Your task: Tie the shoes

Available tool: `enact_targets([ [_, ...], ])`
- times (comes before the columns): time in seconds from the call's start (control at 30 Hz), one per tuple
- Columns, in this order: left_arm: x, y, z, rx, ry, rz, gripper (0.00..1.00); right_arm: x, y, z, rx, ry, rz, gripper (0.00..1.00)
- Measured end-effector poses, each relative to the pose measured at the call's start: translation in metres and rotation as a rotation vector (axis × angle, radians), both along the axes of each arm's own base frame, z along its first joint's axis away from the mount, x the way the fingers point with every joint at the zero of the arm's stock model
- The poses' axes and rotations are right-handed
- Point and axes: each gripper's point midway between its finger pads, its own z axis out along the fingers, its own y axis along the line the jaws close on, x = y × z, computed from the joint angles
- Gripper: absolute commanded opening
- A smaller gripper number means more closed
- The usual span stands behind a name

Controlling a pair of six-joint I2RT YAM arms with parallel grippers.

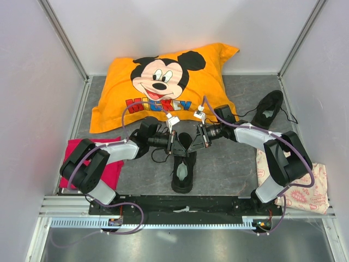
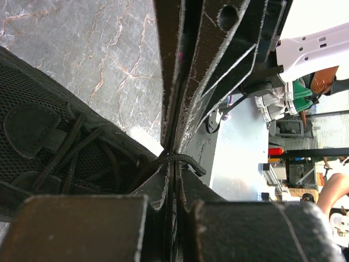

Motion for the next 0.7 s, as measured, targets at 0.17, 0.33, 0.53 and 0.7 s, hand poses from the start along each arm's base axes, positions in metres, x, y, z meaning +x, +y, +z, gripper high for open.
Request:
enact_targets([
  [0.17,0.0,0.0,0.0,-0.001,0.0,-0.002,0.13,0.0,0.001,0.0,0.003,-0.001,0.003,0.0],
  [0.33,-0.001,0.003,0.002,0.005,-0.002,-0.002,0.27,0.0,-0.001,0.001,-0.01,-0.006,-0.008,0.0],
  [0.53,-0.006,0.018,0.012,0.045,-0.056,-0.015,0.41,-0.003,-0.005,0.012,-0.026,-0.05,-0.022,0.0],
  [0.7,-0.009,0.034,0.015,0.099,-0.123,-0.042,0.45,-0.003,-0.009,0.013,-0.054,-0.083,-0.03,0.0],
])
